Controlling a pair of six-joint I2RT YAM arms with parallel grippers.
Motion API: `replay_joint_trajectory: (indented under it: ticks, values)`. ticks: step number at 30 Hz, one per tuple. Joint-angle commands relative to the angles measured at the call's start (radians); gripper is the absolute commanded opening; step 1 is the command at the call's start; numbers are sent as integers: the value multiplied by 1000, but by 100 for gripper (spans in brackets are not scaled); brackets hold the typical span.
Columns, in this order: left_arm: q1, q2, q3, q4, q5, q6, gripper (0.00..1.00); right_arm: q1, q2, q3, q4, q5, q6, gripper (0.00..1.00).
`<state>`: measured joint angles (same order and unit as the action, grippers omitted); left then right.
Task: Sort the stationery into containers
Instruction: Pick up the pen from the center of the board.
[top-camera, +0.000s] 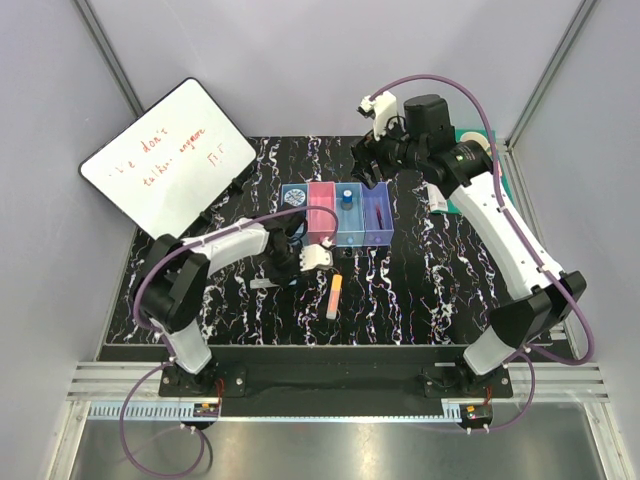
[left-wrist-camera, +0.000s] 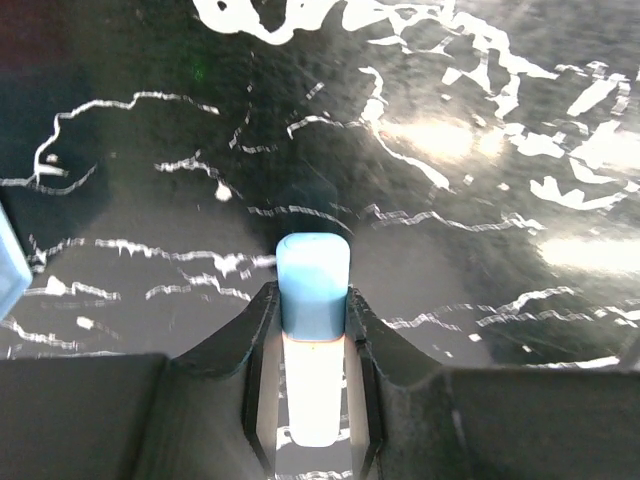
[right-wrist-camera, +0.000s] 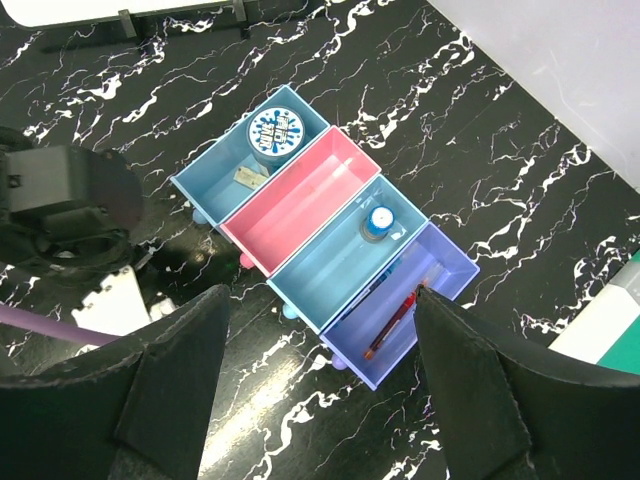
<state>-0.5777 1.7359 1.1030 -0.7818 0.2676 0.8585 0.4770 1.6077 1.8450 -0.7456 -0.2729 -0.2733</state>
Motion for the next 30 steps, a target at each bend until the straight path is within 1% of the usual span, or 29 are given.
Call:
replay_joint_trajectory:
  ticks: [1, 8, 16, 19, 25, 28, 30]
  values:
    - [3, -108, 44, -57, 47, -35, 0, 11, -52, -10, 34, 24, -27, 82]
    - [3, -197, 119, -88, 59, -93, 0, 11, -68, -36, 41, 60, -38, 83]
    - [3, -219, 294, -94, 122, -197, 0, 11, -94, -78, 46, 78, -32, 85]
    - [3, -194, 368, -82, 157, -263, 0, 11, -106, -104, 46, 80, -24, 87]
    - [3, -101, 478, 36, 212, -467, 0, 11, -131, -153, 58, 70, -9, 89]
    - [3, -49, 501, 96, 225, -527, 0, 9, -129, -158, 58, 73, 2, 89]
    - [4, -12, 502, 145, 207, -558, 0, 11, -130, -164, 60, 72, 9, 89]
